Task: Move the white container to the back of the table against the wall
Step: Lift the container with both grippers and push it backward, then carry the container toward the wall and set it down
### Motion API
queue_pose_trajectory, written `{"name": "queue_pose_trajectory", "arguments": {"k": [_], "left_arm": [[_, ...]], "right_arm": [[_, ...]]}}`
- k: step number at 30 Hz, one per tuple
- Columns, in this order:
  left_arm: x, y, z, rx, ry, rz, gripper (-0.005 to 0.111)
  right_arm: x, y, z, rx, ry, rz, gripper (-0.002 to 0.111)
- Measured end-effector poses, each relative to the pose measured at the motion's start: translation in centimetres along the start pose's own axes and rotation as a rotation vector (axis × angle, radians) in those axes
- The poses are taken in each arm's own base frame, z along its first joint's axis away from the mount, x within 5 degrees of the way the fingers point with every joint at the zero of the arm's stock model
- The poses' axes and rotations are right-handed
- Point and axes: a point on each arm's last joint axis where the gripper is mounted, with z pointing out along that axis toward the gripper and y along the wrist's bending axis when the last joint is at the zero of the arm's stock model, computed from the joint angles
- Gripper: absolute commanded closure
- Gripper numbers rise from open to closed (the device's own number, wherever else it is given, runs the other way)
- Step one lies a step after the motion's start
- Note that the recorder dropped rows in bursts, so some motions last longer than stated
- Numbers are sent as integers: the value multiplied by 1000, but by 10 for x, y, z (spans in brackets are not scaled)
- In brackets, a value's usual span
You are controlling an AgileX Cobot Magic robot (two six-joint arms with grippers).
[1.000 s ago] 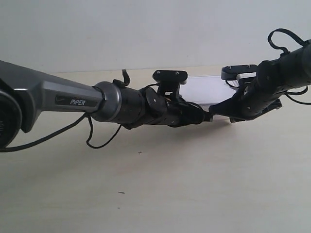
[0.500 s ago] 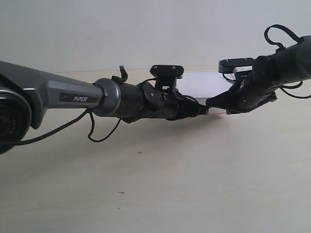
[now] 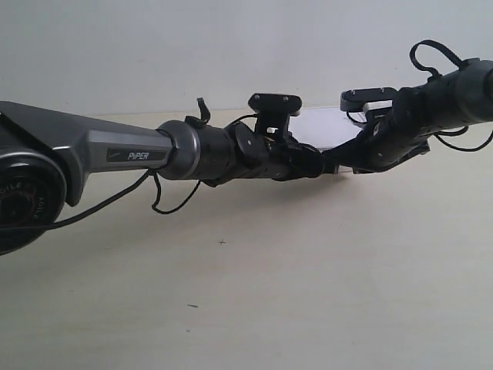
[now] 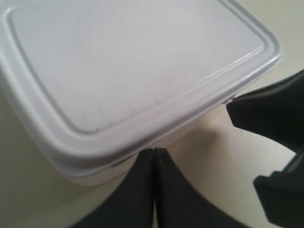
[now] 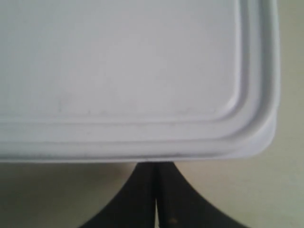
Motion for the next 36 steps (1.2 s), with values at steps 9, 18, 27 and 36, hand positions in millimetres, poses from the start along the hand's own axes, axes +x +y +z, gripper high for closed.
{"name": "queue_pose_trajectory", "arguments": {"k": [9, 18, 27, 36], "left_arm": [[-7, 15, 0, -28, -20, 4, 107], [-11, 26, -1, -55, -43, 0, 107], [-7, 23, -1, -26, 4, 99, 107], [-2, 21, -1, 6, 55, 180, 107]], "right_arm": [[-18, 1, -1, -3, -33, 12, 108], [-18, 3, 16, -18, -13, 46, 108], [-17, 8, 19, -71, -13, 78, 108], [-35, 12, 13, -113, -81, 98, 108]]}}
